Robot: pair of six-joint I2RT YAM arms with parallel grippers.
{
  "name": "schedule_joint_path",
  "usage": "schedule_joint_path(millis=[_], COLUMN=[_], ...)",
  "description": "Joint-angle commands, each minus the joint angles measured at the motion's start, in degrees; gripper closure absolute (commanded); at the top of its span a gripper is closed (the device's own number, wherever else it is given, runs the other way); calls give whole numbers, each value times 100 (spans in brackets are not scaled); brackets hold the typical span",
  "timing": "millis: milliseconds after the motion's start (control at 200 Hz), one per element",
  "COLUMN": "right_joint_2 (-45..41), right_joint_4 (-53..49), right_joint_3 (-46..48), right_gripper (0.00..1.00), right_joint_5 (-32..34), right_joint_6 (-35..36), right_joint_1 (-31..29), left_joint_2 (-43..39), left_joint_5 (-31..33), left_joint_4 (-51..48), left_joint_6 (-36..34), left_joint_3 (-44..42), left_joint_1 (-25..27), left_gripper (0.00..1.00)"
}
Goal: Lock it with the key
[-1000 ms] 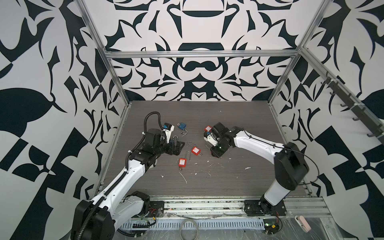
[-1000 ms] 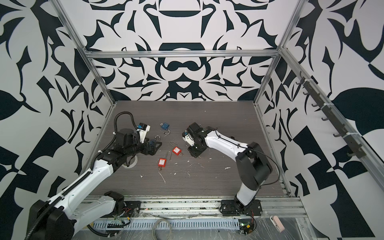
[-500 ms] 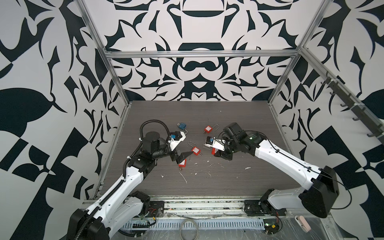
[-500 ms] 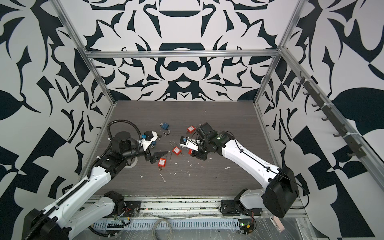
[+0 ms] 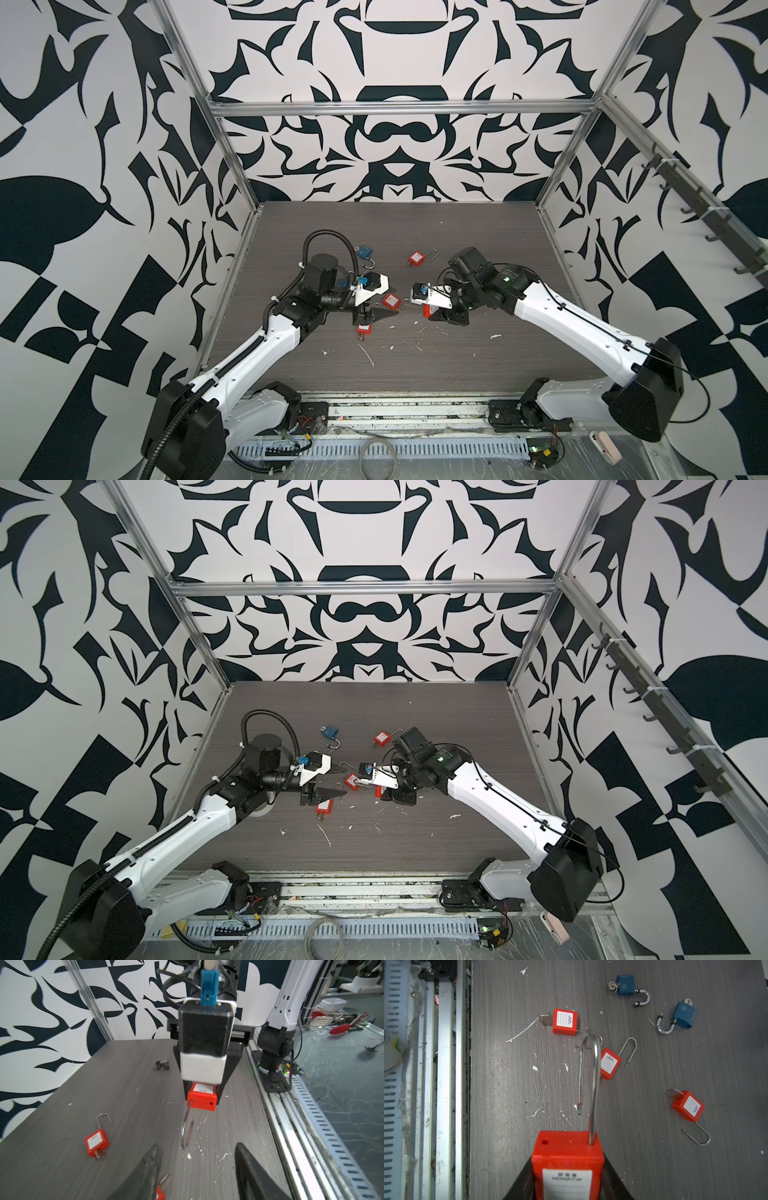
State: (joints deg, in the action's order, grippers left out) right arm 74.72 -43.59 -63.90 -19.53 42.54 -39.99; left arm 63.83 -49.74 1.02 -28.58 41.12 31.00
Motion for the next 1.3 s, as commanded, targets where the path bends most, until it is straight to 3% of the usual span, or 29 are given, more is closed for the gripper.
schedule_joint_path(millis=[0,485,840,990,1295], right_joint_2=[-68,-141,-212,-191,-186], right_joint_4=[74,250,288,266,229], right_joint_3=[-194,-168,-218,-237,-306], right_gripper=[72,75,76,76,77], right_joint_5=[-142,-226,-262,-234,-235], right_joint_6=[98,114,163,179,208], right_joint_1=[-62,-185,-204,-213,-229], left_joint_2=[129,512,507,497,475], left_joint_5=[55,564,448,463,435], left_joint_4=[-73,572,499,365,130], left_joint_6=[-71,391,324,248,128], left_joint_3=[145,20,-51,-44,-26], left_joint_1=[154,424,442,442,442], left_gripper=[43,54,62,72,81])
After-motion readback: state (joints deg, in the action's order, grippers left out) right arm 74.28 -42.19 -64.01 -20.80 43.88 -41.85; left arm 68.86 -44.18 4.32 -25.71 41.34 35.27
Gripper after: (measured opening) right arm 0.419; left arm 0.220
